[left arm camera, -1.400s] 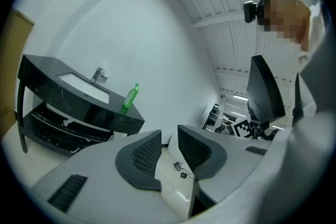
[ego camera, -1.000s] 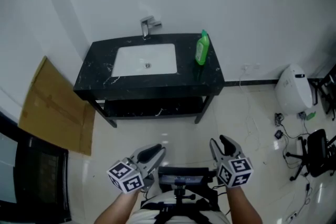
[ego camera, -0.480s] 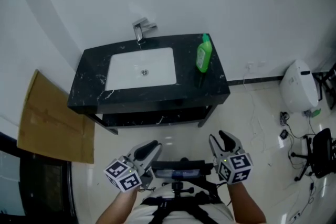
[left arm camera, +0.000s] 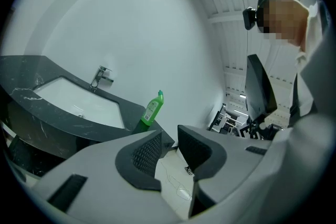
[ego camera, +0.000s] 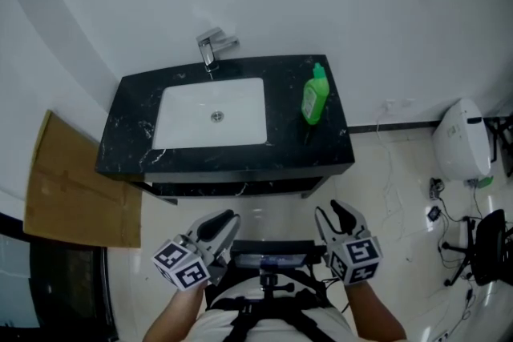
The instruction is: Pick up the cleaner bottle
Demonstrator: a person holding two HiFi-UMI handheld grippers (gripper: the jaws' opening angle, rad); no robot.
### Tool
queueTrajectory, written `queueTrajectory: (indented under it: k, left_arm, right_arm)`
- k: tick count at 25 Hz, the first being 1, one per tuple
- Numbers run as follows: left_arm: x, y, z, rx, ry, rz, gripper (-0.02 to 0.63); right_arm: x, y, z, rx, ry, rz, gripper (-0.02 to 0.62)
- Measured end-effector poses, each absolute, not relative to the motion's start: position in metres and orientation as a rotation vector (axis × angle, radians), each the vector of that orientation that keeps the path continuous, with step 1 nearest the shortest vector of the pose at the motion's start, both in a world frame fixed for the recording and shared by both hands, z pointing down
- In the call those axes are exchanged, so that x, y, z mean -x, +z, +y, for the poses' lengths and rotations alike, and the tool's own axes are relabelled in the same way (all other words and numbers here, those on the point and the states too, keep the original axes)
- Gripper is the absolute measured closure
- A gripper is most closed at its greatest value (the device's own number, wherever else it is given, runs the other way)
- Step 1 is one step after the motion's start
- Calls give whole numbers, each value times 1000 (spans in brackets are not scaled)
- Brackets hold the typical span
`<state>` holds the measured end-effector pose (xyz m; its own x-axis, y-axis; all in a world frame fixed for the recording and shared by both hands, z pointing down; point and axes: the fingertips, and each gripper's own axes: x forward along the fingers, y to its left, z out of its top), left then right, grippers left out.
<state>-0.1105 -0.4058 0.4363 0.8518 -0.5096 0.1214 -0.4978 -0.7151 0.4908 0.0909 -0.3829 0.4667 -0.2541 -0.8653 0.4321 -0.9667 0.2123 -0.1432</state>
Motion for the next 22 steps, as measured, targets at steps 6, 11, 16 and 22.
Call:
queueTrajectory:
  k: [6,11,16,22]
  left_arm:
    - [116,439,-442,-2511,-11,-674,508]
    - [128,436,-472,-2534,9,-599,508]
    - [141,435,-497,-2556,21,-526,507]
    - [146,441,-512,-2544,34,-488,508]
  right_arm:
    - [-86,465,-414,-1798,558,-2180,430]
    - [-71,458,-440,-1856,550,-2155,430]
    - [-57,459,-464,-1892,545,-2115,430]
    - [-59,460,-474,-1940,562,-2067,430]
